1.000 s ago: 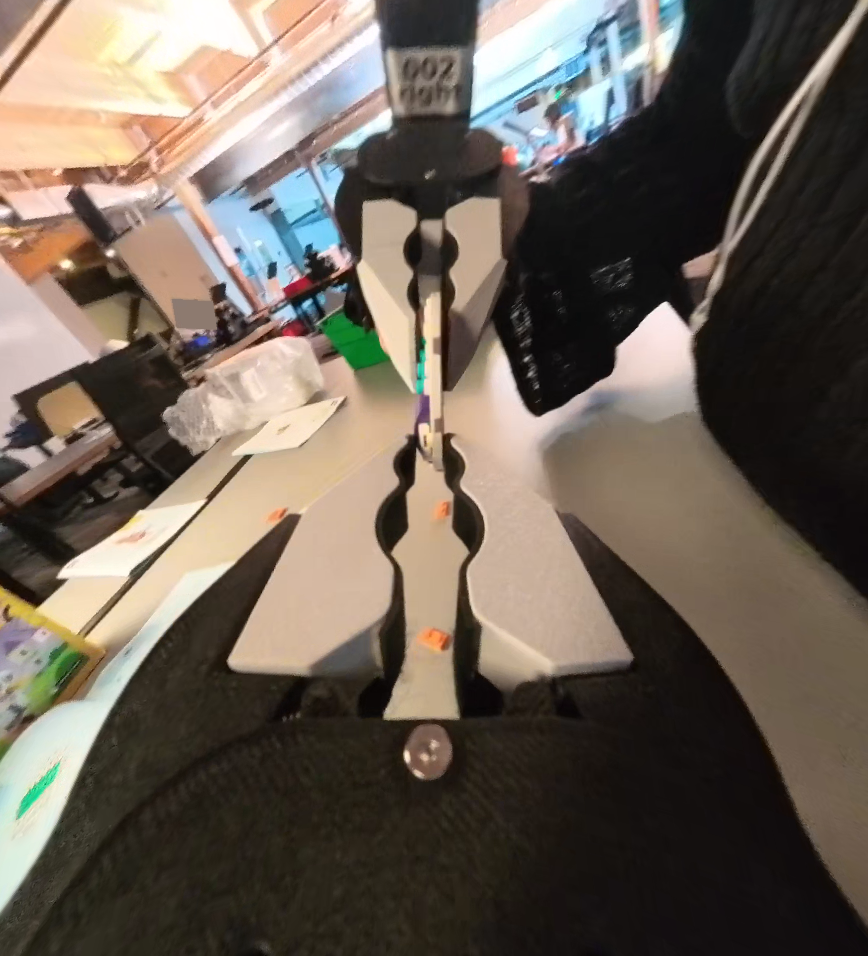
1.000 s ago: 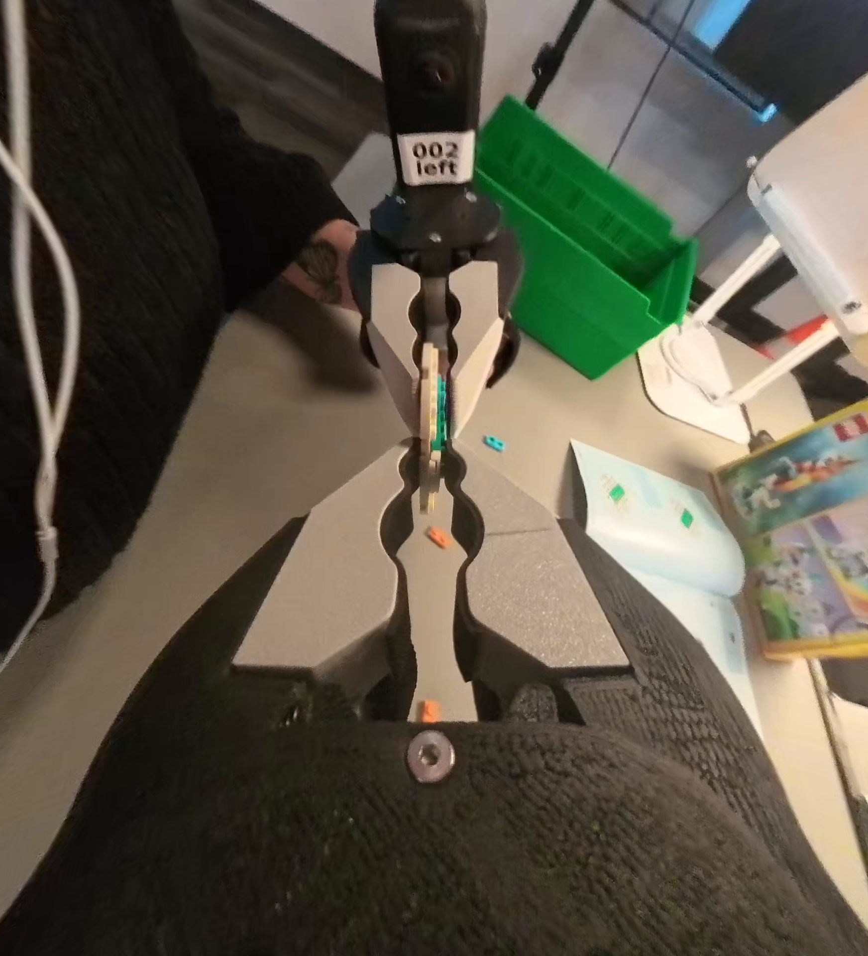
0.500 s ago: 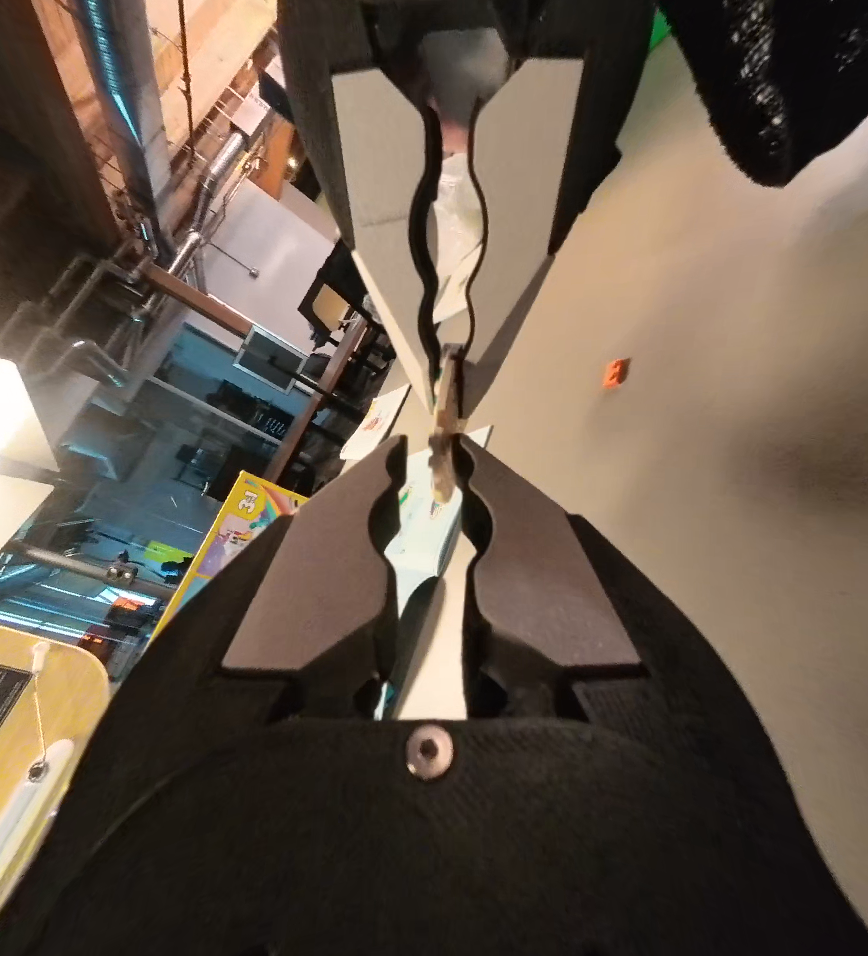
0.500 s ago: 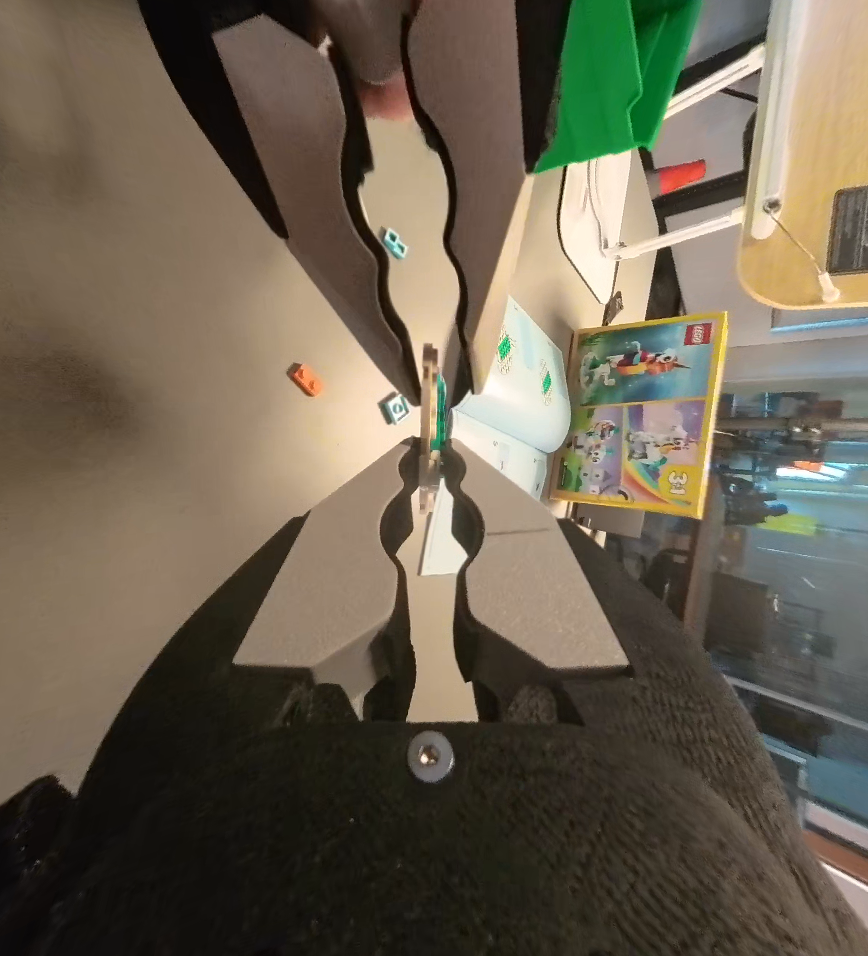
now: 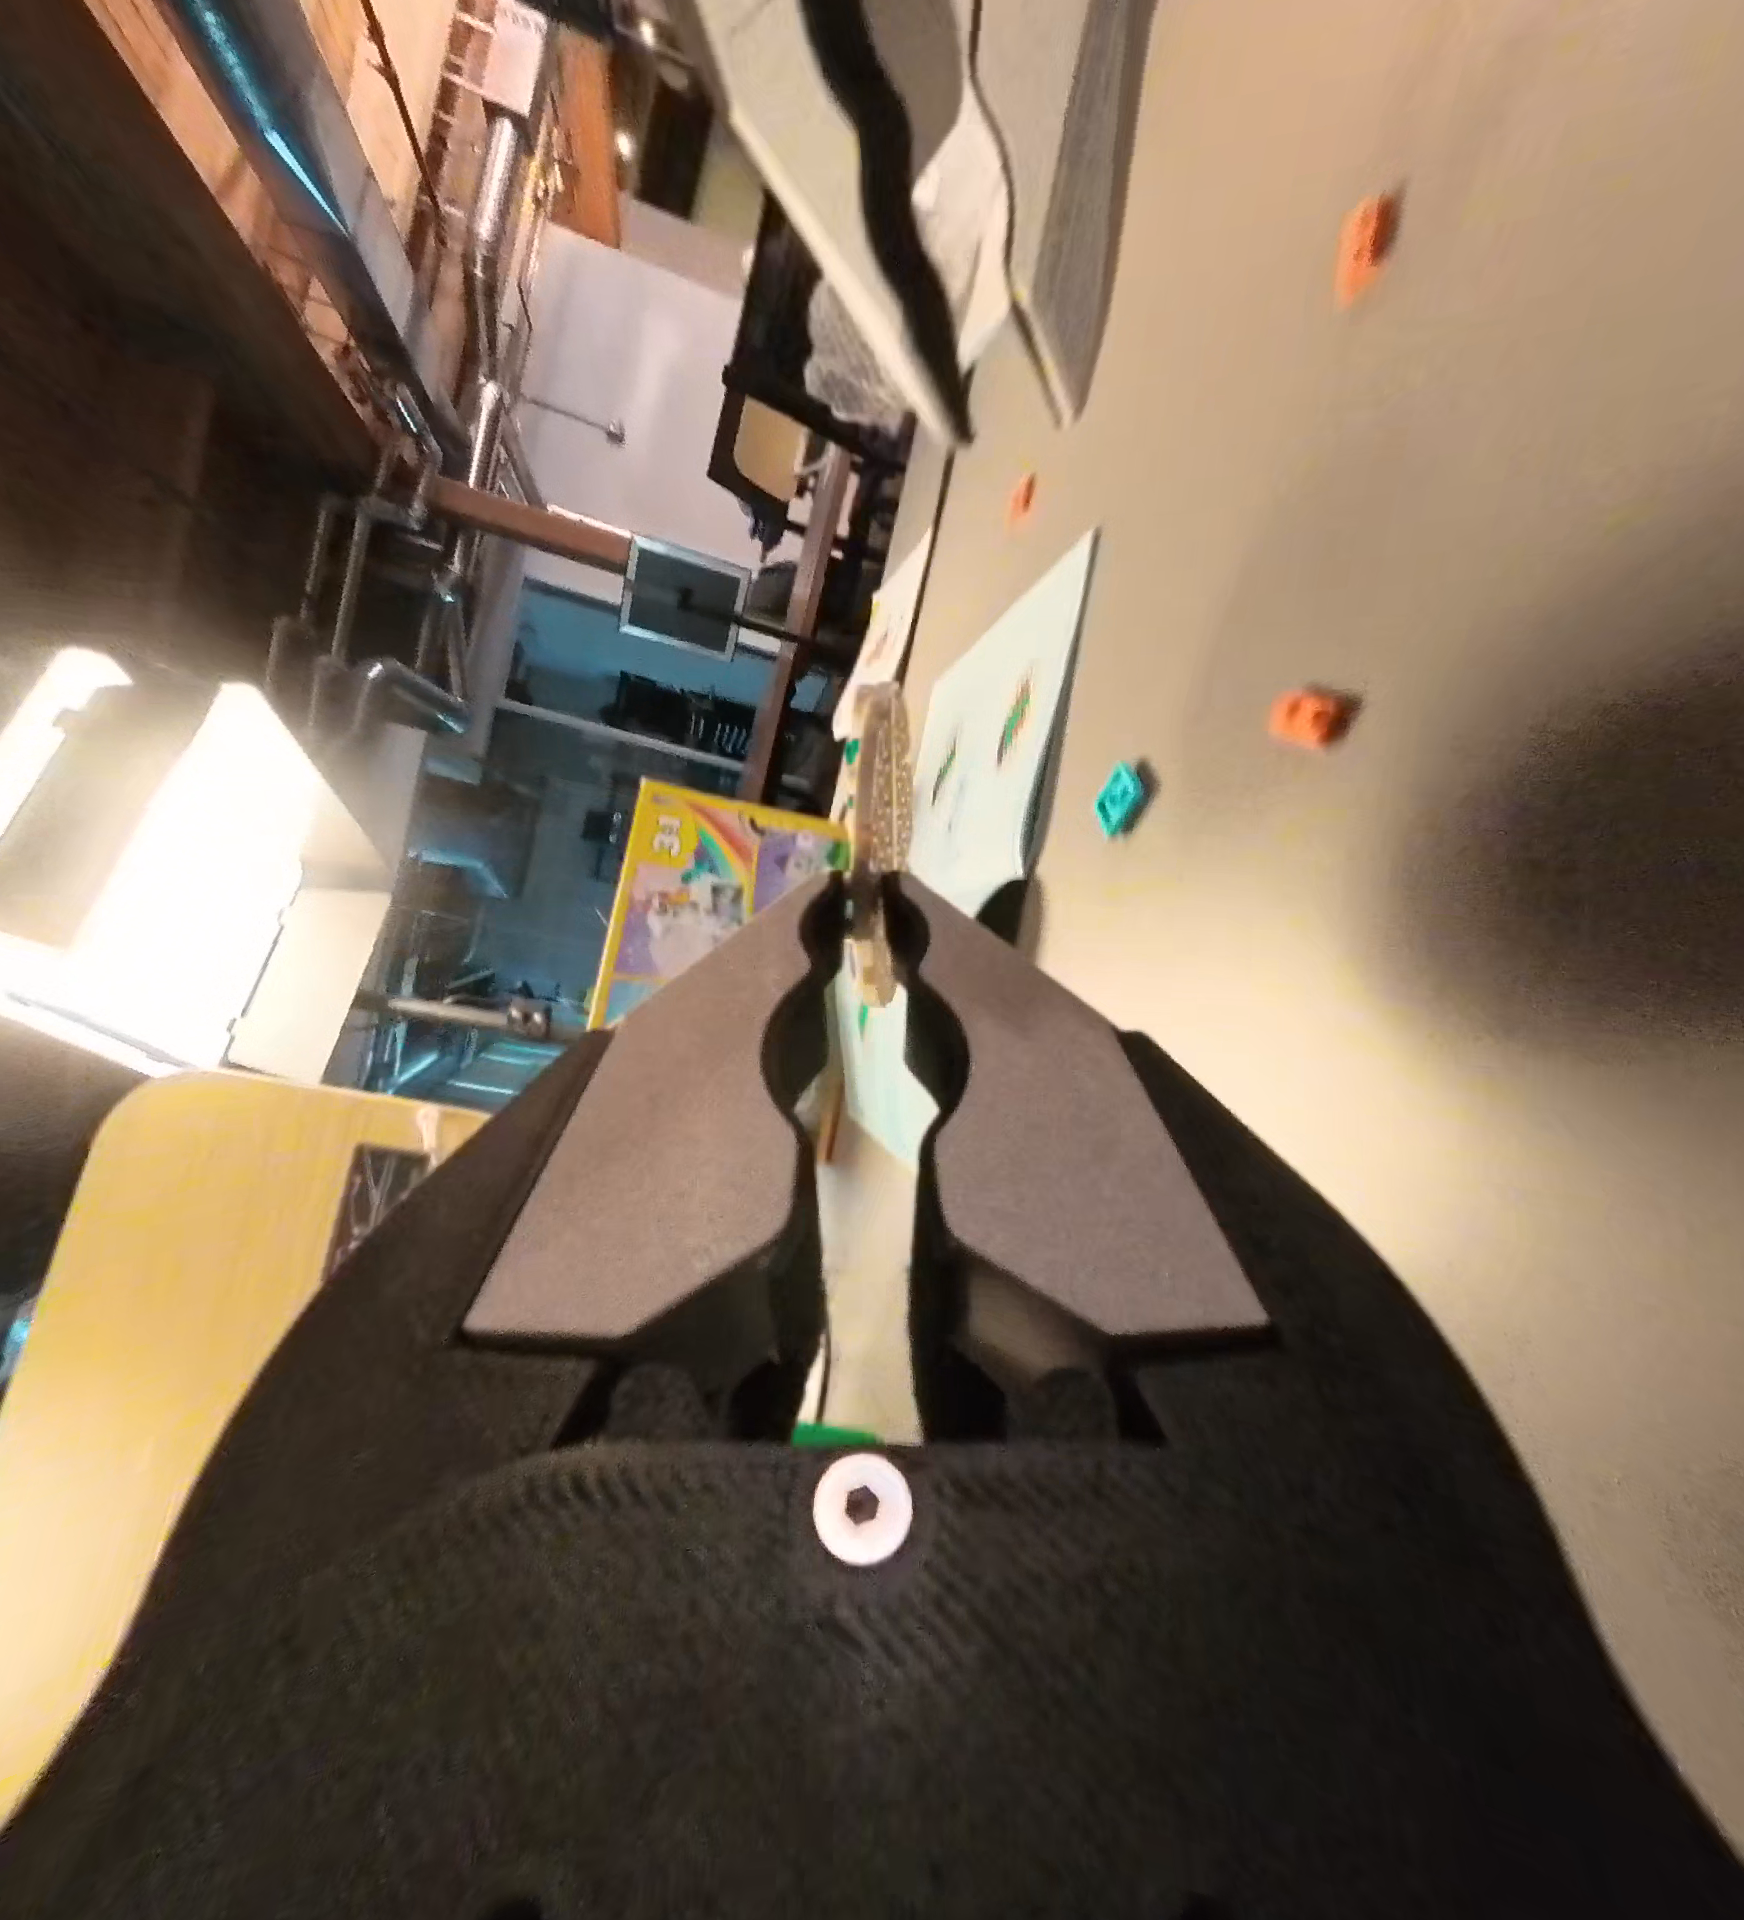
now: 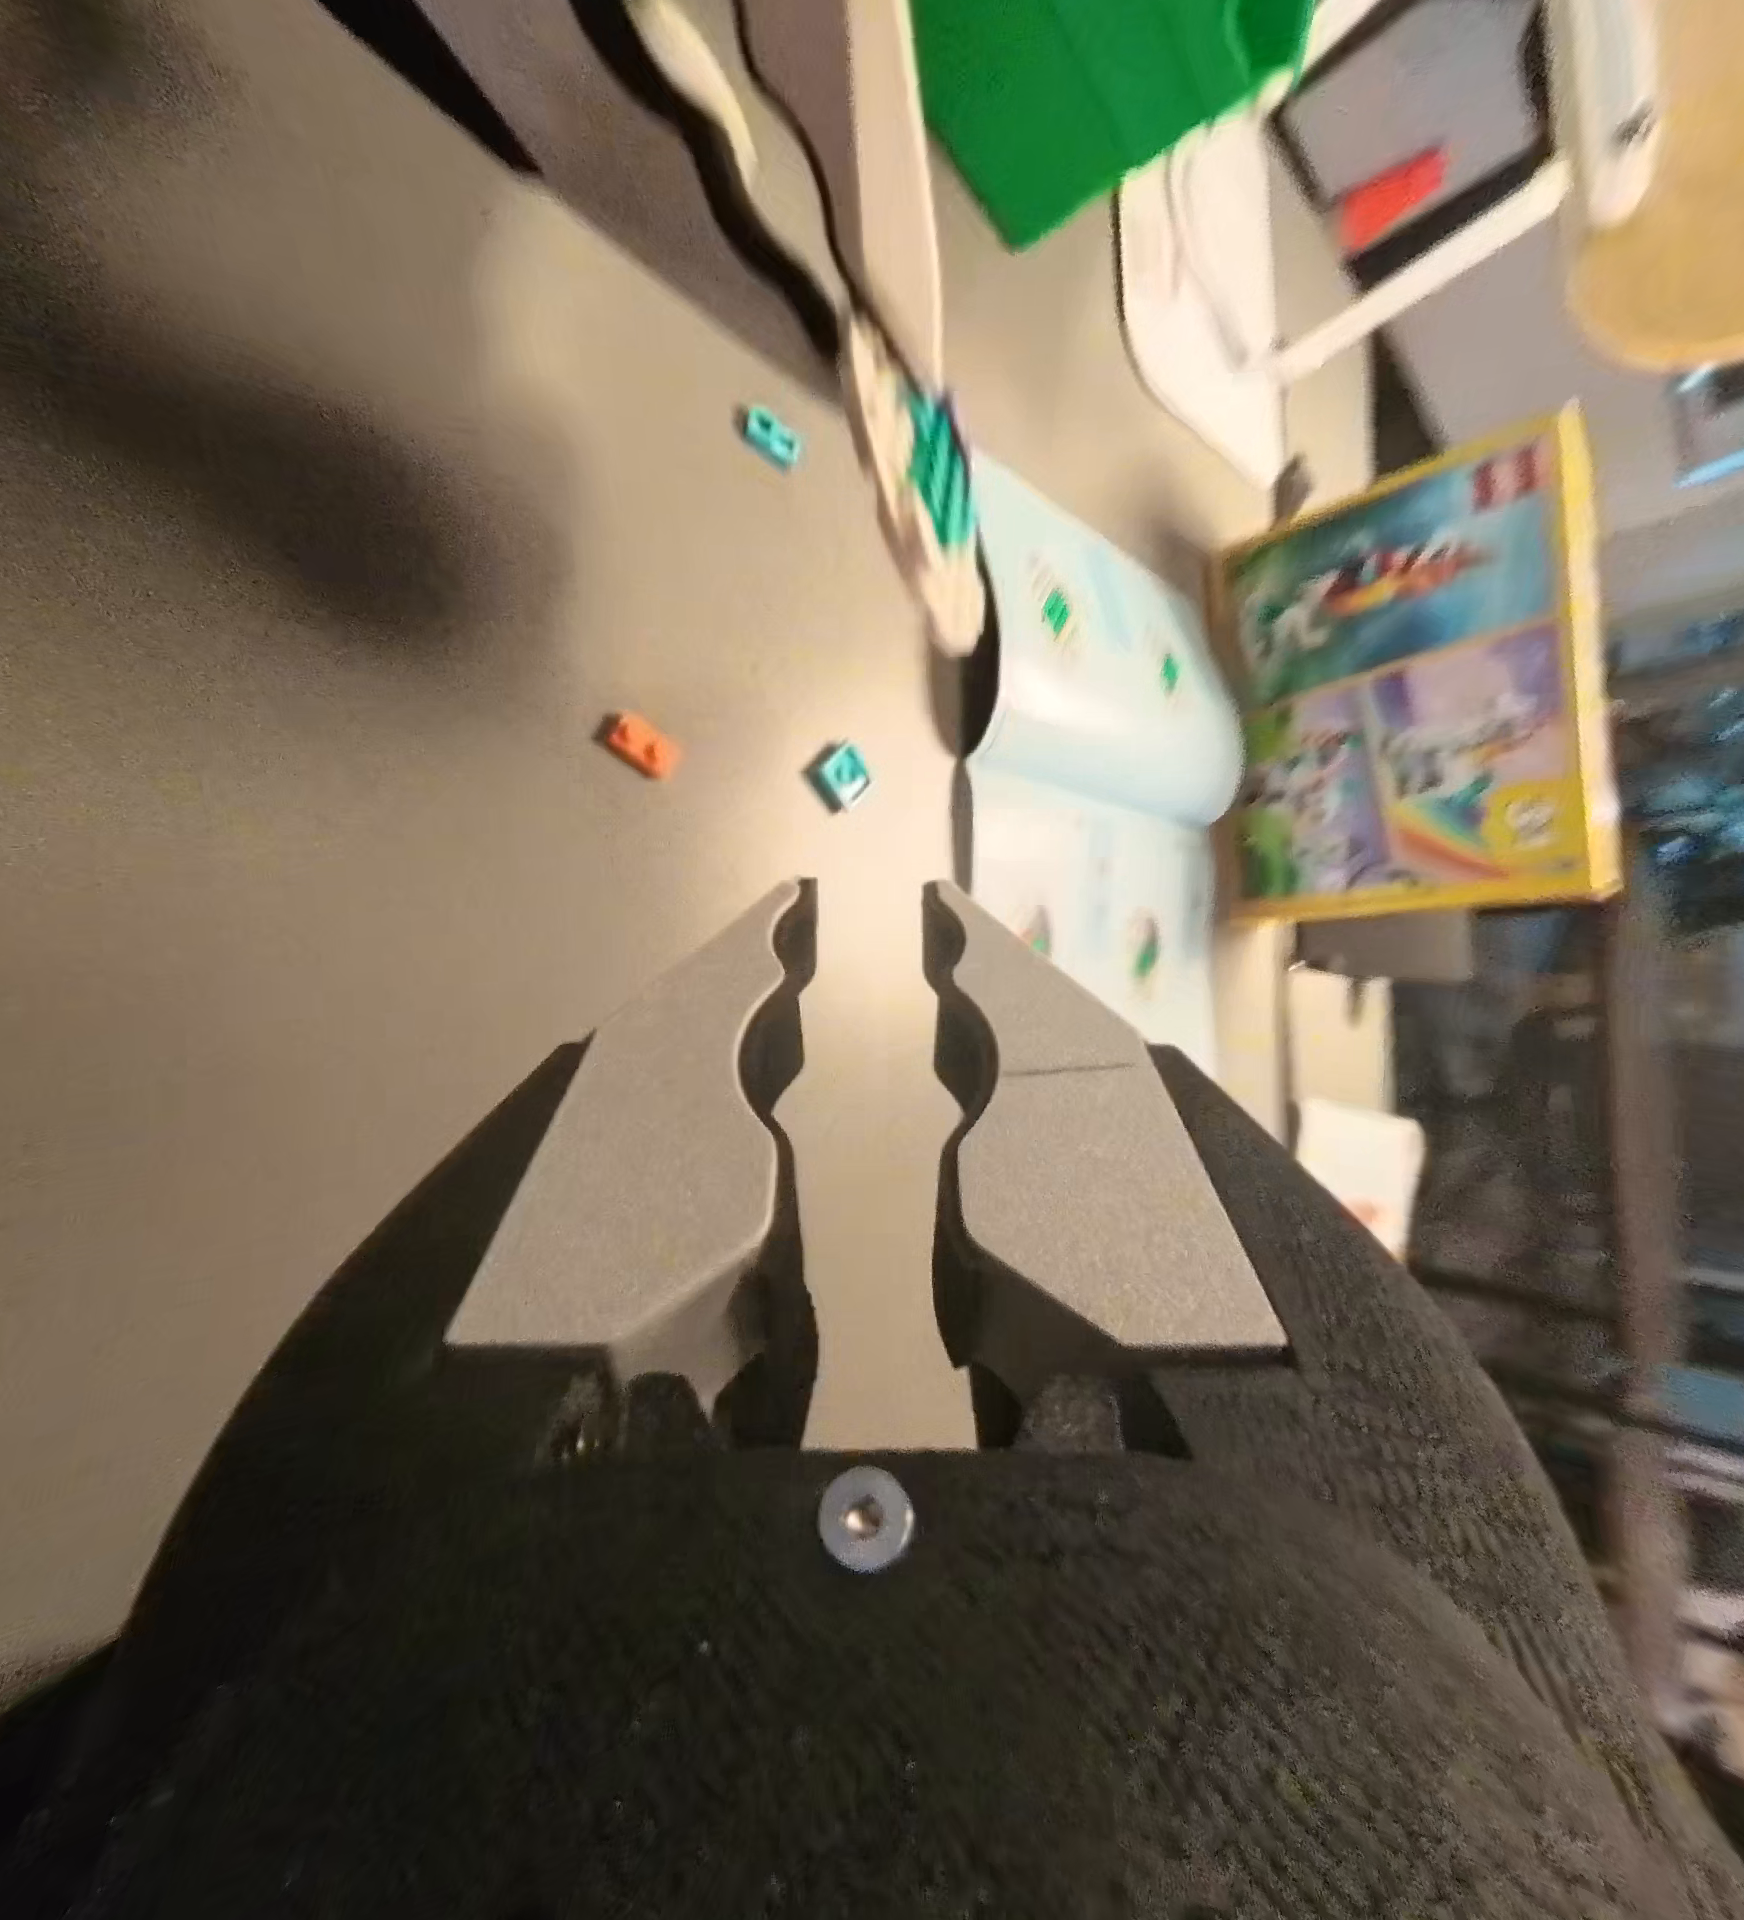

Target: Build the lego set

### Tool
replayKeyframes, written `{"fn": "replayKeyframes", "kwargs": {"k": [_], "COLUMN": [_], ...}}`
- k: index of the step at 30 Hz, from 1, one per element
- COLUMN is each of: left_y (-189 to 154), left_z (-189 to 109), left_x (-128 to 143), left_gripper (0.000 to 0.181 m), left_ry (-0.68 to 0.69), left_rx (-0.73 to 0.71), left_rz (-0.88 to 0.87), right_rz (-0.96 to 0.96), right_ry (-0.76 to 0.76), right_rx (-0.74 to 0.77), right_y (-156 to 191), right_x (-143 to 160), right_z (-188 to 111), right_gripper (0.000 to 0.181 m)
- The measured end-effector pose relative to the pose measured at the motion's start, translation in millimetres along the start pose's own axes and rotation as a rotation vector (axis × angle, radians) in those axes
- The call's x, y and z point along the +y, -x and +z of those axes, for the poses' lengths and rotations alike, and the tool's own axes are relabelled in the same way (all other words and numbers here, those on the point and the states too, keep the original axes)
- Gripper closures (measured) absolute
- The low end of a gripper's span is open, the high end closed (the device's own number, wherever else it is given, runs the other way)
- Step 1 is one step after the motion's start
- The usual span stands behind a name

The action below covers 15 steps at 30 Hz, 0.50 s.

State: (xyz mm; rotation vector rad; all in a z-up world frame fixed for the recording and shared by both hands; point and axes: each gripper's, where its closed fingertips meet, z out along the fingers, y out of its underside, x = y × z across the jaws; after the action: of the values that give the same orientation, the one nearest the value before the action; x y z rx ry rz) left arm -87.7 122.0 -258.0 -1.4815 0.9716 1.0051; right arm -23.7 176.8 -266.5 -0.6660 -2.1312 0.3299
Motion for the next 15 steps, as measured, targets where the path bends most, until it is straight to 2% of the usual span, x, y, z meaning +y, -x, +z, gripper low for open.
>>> {"fn": "replayKeyframes", "kwargs": {"k": [4,6,8,11,15], "left_y": [-3,-5,-7,-17,-25], "left_z": [-19,-25,-28,-25,-23], "left_x": [26,30,27,18,20], "left_gripper": [0.175,0.175,0.175,0.175,0.175], "left_ry": [0.053,0.044,0.035,0.005,0.013], "left_rx": [-0.018,-0.029,-0.028,0.007,0.033], "left_rz": [0.048,0.041,0.038,0.059,0.106], "right_rz": [0.308,0.489,0.634,0.694,0.711], "right_ry": [-0.003,-0.064,-0.117,-0.106,-0.079], "right_rx": [-0.210,-0.380,-0.463,-0.442,-0.401], "right_y": [14,25,30,37,51], "right_x": [27,23,12,3,-5], "right_z": [10,12,20,38,51], "right_gripper": [0.160,0.158,0.152,0.153,0.153]}}
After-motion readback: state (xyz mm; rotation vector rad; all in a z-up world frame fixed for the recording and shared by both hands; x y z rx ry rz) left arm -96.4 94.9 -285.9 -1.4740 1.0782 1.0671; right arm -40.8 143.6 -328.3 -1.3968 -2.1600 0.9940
